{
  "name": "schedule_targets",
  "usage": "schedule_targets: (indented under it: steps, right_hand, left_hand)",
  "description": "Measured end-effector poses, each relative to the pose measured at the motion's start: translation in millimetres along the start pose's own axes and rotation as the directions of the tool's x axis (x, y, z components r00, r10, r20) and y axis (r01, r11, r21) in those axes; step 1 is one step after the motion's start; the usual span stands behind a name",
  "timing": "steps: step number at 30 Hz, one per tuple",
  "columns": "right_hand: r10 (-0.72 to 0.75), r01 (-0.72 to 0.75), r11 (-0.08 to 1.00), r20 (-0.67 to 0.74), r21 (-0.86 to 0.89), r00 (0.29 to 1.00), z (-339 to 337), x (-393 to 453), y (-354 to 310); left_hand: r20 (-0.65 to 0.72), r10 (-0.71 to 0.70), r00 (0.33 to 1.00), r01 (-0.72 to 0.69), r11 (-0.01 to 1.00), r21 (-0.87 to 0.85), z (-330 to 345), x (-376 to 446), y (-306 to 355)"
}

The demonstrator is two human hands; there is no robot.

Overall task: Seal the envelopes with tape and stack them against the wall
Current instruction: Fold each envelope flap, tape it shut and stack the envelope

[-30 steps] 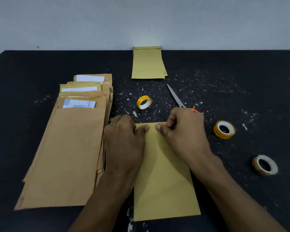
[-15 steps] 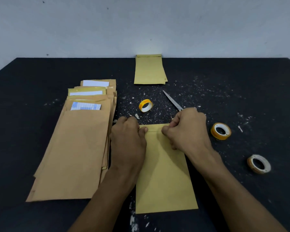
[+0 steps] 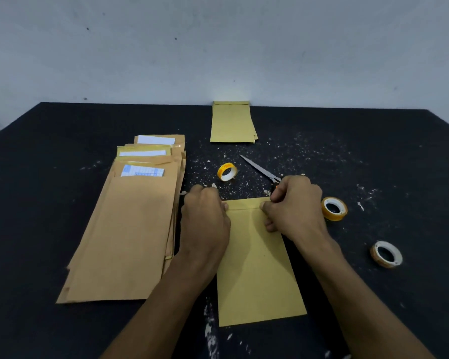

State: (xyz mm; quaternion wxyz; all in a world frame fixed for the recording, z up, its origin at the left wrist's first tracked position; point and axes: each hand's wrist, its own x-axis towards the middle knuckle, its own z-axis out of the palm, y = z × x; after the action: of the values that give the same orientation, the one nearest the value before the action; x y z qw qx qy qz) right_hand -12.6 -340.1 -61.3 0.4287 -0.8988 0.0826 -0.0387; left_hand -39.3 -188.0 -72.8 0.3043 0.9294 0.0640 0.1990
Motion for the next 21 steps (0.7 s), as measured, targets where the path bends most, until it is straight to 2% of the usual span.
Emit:
schedule_targets:
  steps: [3,5,8,11,13,14,17,19,21]
  right_hand:
    - [-0.051,0.050,0.998,-0.026,-0.048,0.998,4,-1,-1]
    - [-0.061,0.058,0.994,-0.030,-0.091,0.998,5,0,0]
    - [-0.064,0.062,0.988,-0.012,-0.145,0.998,5,-1,-2]
    - [-0.135,0.127,0.967,-0.023,-0.222,0.991,3,-7,-8]
    - [-0.213,0.197,0.957,-0.052,-0.215,0.976,3,-16,-19]
    - [-0.258,0.242,0.950,-0.056,-0.199,0.965,4,-21,-25]
    - [-0.350,0.347,0.933,-0.022,-0.097,0.936,10,-33,-42]
    - [-0.378,0.377,0.925,-0.002,-0.041,0.926,17,-37,-49]
    - [-0.406,0.406,0.914,0.009,-0.020,0.914,22,-39,-52]
  left_hand:
    - [0.072,0.001,0.997,0.001,1.000,-0.026,-10,3,0]
    - [0.139,-0.049,0.989,0.069,0.987,-0.142,-23,7,0]
    - [0.074,-0.098,0.992,0.114,0.961,-0.253,-57,13,-6]
    - [-0.086,-0.096,0.992,0.085,0.988,-0.127,-90,20,-23]
    - [-0.151,-0.161,0.975,0.160,0.987,-0.014,-103,26,-46]
    - [-0.137,-0.222,0.965,0.231,0.972,0.051,-105,28,-58]
    - [0.024,-0.417,0.909,0.398,0.882,0.255,-106,31,-83]
    - [0.046,-0.436,0.899,0.417,0.882,0.219,-107,29,-88]
    - [0.011,-0.419,0.908,0.415,0.903,0.110,-108,28,-91]
